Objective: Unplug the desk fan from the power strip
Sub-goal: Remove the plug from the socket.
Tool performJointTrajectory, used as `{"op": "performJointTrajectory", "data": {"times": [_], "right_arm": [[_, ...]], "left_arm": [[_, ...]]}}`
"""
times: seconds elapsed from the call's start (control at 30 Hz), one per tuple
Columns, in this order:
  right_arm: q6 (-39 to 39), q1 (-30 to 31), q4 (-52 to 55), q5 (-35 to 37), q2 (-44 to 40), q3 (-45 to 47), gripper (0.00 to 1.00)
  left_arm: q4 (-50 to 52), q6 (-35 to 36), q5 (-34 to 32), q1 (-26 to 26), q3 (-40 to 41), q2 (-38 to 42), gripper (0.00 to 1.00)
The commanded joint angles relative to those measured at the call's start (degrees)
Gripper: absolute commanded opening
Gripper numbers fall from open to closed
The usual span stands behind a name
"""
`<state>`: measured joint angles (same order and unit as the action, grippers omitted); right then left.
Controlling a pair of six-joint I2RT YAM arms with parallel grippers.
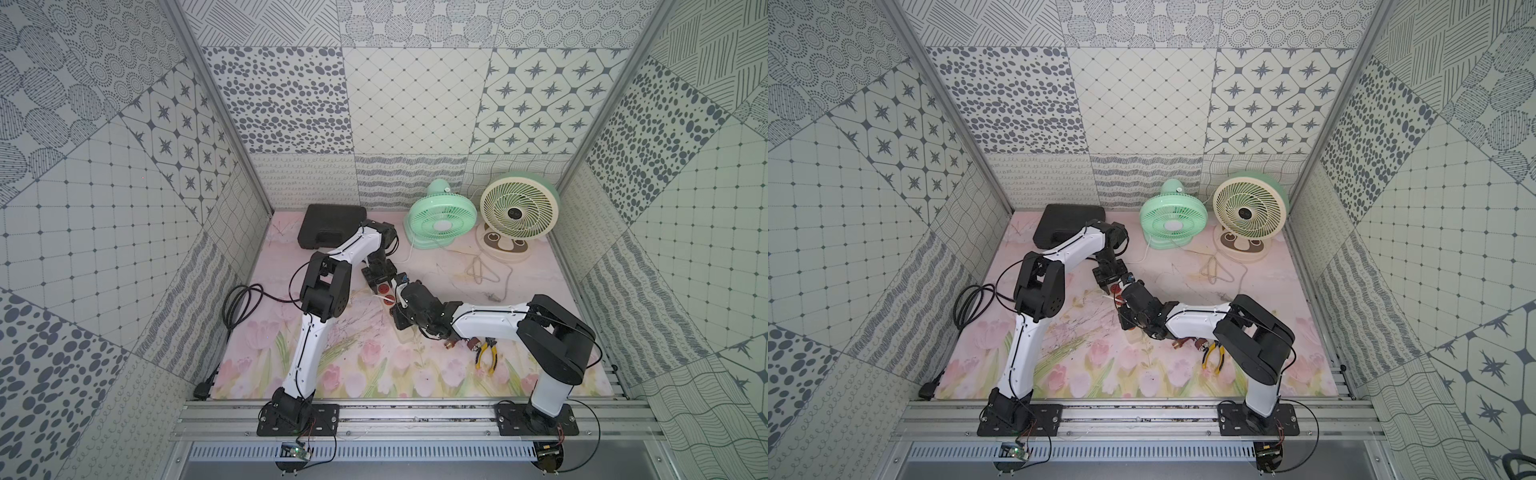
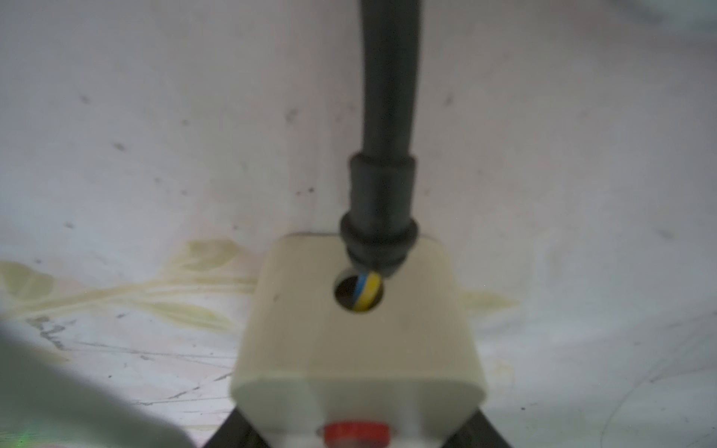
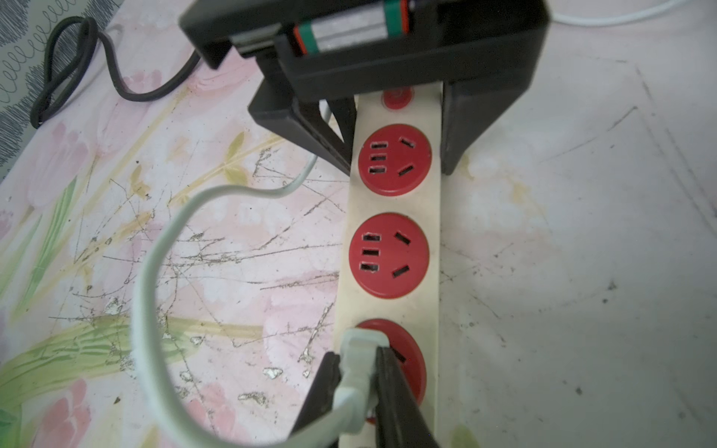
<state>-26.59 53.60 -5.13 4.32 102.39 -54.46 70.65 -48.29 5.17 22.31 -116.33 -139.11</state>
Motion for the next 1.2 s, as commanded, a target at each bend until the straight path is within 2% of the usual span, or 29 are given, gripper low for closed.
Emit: {"op": "performJointTrajectory", "data": {"times": [0.0, 0.17, 0.7, 1.17], "right_arm": [[-0.7, -1.3, -0.6, 3.1, -1.2, 0.9, 0.00], [1.7, 0.4, -0.5, 5.0, -1.0, 0.5, 0.00], [19.7, 11.4, 0.7, 18.6, 3.5, -4.5, 0.00], [18.9, 11.9, 1.0, 18.6, 4.1, -5.2, 0.00]], "left_arm": [[6.6, -1.2, -13.3, 0.0, 2.8, -5.1, 0.00], [6.5, -1.2, -13.1, 0.0, 2.8, -5.1, 0.00], [6.5, -1.1, -13.1, 0.0, 2.8, -5.2, 0.00], [6.7, -1.0, -13.2, 0.0, 2.8, -5.2, 0.00]]}}
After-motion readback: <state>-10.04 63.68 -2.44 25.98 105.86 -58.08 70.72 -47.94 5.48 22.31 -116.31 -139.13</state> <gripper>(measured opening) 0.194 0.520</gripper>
